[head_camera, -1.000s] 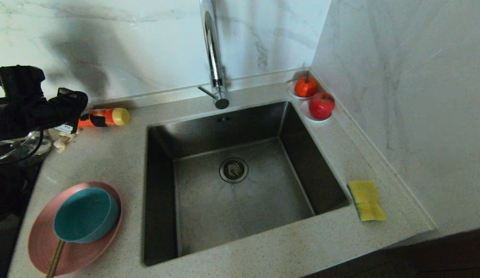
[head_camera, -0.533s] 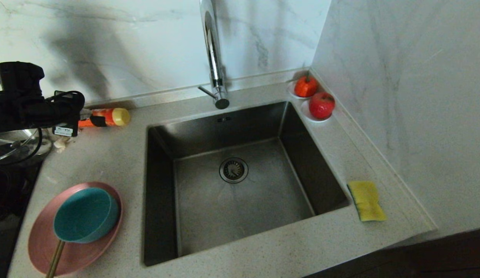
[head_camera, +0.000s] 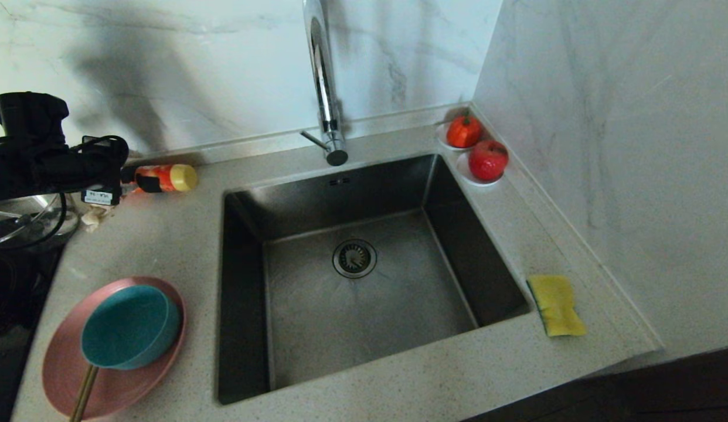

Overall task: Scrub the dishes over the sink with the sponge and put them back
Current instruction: Grab the dish soap

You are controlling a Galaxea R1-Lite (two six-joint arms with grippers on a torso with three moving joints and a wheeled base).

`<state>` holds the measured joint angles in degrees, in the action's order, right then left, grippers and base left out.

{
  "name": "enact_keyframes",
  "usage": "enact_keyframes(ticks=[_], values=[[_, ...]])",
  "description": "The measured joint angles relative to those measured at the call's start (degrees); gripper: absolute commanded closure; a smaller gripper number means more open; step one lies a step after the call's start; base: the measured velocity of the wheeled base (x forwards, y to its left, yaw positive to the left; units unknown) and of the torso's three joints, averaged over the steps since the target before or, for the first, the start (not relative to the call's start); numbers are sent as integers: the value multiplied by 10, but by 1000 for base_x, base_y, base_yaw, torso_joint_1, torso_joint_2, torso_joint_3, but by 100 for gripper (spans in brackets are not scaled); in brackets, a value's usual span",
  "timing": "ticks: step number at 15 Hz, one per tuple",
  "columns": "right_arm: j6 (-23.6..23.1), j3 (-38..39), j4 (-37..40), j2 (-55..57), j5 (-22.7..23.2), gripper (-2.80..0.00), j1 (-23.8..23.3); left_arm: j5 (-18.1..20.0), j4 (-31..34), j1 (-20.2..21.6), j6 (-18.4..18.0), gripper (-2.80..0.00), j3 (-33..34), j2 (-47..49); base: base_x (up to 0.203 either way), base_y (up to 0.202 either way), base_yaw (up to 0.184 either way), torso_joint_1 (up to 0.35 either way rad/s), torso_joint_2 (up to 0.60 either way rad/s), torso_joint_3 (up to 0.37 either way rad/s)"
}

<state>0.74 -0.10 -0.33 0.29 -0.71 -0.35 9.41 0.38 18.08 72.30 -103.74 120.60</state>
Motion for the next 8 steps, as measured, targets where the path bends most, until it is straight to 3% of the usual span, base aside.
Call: enact_keyframes(ticks=[8], values=[[0, 0, 0, 0, 0, 0, 0, 0, -25, -3, 10, -280, -1, 25, 0, 0, 0, 0, 0, 0]])
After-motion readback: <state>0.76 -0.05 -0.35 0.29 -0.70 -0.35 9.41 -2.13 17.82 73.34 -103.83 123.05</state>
